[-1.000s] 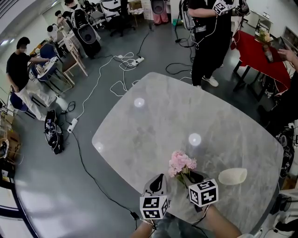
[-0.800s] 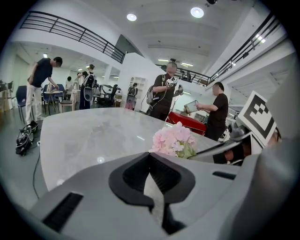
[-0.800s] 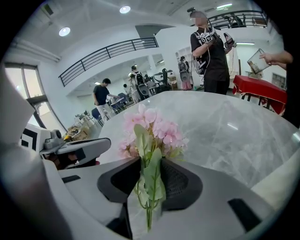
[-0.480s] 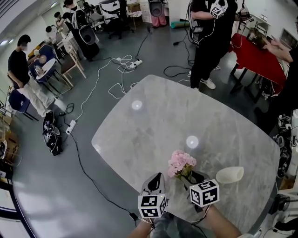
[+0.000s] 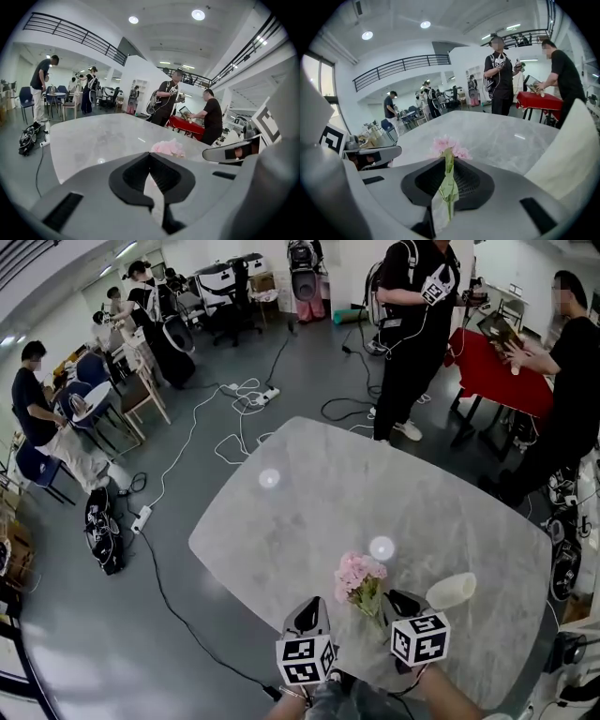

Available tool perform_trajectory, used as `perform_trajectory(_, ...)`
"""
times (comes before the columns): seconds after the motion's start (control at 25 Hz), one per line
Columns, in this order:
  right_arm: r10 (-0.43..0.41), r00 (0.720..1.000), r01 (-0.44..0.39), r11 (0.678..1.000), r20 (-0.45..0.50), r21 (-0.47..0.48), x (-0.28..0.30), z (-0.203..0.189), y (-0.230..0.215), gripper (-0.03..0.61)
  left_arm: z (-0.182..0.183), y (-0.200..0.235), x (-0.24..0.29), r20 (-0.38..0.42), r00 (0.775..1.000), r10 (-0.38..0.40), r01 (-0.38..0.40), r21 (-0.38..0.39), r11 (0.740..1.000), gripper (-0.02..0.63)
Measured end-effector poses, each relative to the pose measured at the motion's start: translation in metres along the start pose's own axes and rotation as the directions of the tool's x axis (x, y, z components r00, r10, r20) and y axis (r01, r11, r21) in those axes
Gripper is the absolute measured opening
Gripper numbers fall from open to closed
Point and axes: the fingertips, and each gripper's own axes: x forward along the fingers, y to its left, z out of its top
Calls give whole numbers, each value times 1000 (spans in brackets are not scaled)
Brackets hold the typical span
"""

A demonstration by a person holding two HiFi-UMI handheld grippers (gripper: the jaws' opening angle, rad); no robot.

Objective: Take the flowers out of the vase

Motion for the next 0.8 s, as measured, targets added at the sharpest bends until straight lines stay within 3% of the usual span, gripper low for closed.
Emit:
perform_trajectory(0.16, -17, 995, 12, 999, 100, 52, -25, 20, 0, 30, 18, -7, -16, 30, 999, -27, 26, 22, 999, 5)
perform_trajectory(0.36, -69, 977, 54, 995, 203, 79, -62, 37, 5, 18, 37, -14, -43, 63, 996, -57, 53, 66, 996, 5)
perform_trajectory(0.6, -178, 924, 146, 982, 337, 118, -112, 57, 8, 18, 68, -23, -69, 126, 986, -113, 96, 134, 986, 5)
perform_trajectory(0.8, -282, 880, 232, 957, 383, 172, -151, 54, 6, 18, 85, -36, -89, 150, 974, -170, 137, 209, 968, 5)
